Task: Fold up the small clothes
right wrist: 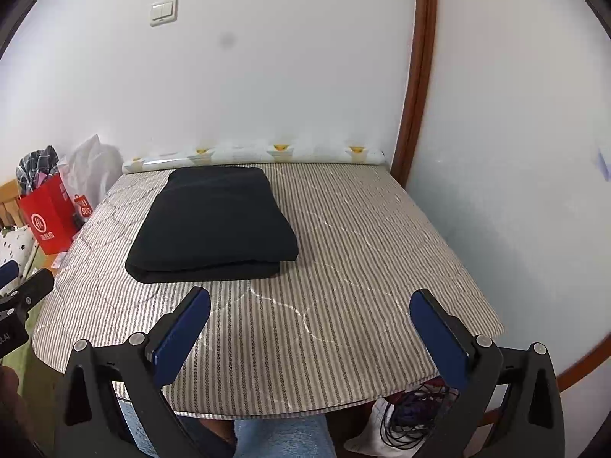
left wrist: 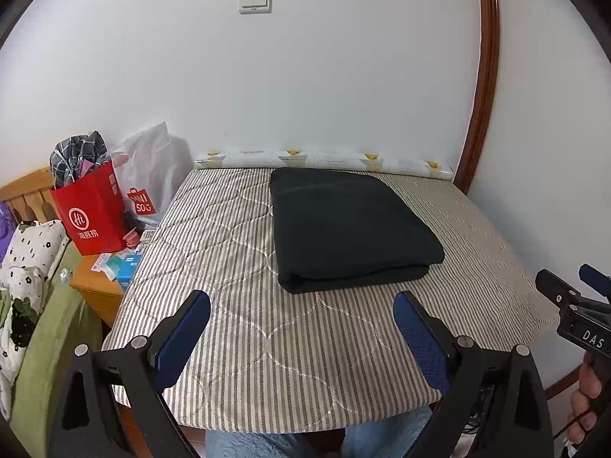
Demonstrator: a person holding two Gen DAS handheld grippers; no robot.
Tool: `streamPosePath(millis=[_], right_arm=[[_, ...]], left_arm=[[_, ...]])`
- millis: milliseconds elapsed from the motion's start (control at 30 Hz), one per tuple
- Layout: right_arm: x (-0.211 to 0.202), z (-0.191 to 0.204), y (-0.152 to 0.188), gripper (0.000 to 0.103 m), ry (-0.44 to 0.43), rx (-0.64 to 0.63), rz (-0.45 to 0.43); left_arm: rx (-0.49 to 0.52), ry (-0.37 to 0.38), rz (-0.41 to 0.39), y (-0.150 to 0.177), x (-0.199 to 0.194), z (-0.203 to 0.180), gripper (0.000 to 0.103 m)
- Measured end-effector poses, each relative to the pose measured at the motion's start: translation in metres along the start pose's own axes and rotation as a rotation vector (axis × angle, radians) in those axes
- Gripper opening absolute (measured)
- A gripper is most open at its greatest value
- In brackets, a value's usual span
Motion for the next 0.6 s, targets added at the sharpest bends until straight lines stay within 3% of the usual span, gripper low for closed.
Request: streamPosePath(millis=[600], right_arm=[[-0.0043, 0.0017, 0.0032, 0.103, 0.011, 0.001, 0.005]], left_arm=[[0.001, -0.009, -0.004, 0.0024, -0.0051, -0.0030, 0.097]])
Point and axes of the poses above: each gripper's, at about its wrist camera, not at the fingertips, and x roughly the way its jaws point, z to its left, y to its underside, the point moved 3 cm from there along x, roughly the way its jaws point, and after that the axes turned 15 degrees about z, right-handed, at the moved point
